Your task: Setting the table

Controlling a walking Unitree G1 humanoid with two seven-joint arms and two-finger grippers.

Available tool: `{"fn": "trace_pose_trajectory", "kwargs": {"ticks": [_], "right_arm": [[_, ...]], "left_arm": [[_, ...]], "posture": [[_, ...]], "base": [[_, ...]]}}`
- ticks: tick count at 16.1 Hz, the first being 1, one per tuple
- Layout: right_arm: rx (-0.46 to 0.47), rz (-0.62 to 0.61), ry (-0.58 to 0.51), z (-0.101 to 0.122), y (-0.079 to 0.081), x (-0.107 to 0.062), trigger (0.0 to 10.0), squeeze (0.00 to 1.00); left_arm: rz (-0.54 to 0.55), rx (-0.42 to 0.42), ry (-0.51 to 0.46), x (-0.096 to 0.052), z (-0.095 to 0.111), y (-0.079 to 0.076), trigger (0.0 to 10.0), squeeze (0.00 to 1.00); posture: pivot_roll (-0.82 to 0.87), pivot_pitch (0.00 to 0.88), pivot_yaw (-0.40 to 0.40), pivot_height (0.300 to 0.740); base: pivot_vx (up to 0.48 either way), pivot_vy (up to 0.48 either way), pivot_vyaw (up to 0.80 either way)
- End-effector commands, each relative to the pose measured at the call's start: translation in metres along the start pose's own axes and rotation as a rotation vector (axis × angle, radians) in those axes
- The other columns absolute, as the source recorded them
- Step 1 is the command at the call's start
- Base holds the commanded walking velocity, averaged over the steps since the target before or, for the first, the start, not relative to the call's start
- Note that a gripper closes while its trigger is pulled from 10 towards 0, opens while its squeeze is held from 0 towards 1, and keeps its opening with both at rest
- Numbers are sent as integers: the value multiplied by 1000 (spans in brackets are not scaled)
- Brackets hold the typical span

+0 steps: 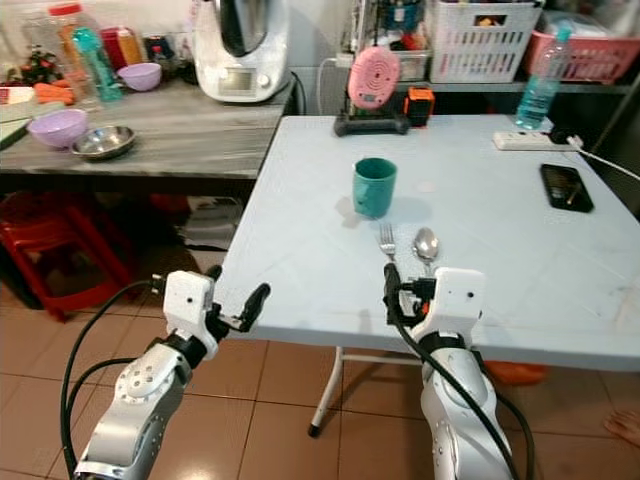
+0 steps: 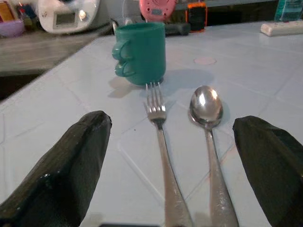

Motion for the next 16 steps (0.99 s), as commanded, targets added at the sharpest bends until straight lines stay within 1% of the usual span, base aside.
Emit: {"fn": "trace_pose_trajectory", "kwargs": {"ticks": [1,2,3,5,6,7,8,9,10,11,12,14,16], "right_arm": [[-21,-21,28,-1,-4,5,10000,0],[-46,-47,57,-1,-12,13,10000,0],[-67,-52,69,1,-16,18,10000,0],[-85,-63,98,4,-21,26,10000,0],[-112,-60,132,5,-23,34,10000,0],[-119,-56,141,6,-24,36,10000,0],[-134,-30,155,11,-22,47,10000,0],[-138,-19,168,10,-21,49,10000,0],[-147,-10,183,10,-20,52,10000,0],[-147,15,209,7,-18,58,10000,0],[-154,33,229,4,-15,61,10000,0],[-169,72,263,0,-11,65,10000,0],[-169,100,301,-3,-13,67,10000,0]], "left_arm": [[-34,-21,22,0,-3,1,10000,0],[-97,-28,27,-1,-6,-2,10000,0],[-119,-56,30,-3,-7,-2,10000,0],[-152,-49,38,-8,-10,-3,10000,0],[-188,-41,48,-13,-13,-5,10000,0],[-194,-33,53,-15,-14,-6,10000,0],[-203,-37,81,-22,-19,-7,10000,0],[-203,-39,86,-23,-20,-8,10000,0],[-211,-51,89,-25,-20,-9,10000,0],[-223,-70,72,-27,-18,-13,10000,0],[-238,-79,57,-27,-16,-14,10000,0],[-248,-80,66,-28,-15,-15,10000,0],[-280,-114,46,-29,-13,-17,10000,0]], "posture": [[-78,0,53,740],[-74,0,55,740],[-74,0,55,740],[-70,0,54,740],[-66,0,54,740],[-65,0,51,740],[-63,0,47,740],[-64,3,45,740],[-62,16,41,740],[-62,22,39,740],[-62,22,39,740],[-62,34,31,740],[-66,39,28,740]], "base": [[0,0,0],[0,0,0],[0,0,0],[0,0,0],[0,0,0],[0,0,0],[0,0,0],[0,0,0],[0,0,0],[0,0,0],[0,0,0],[0,0,0],[0,0,0]]}}
Point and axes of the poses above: a point about 5 cm out from each wrist's last joint towards the gripper, its own x axis pointing out of the wrist towards the gripper, its own z axis along the axis of the wrist's last joint, y = z × x, the point moved 1 cm from there along x, pointing out of the wrist towards the gripper, and after that the axes turned 12 degrees about x, right-handed, at the moved point
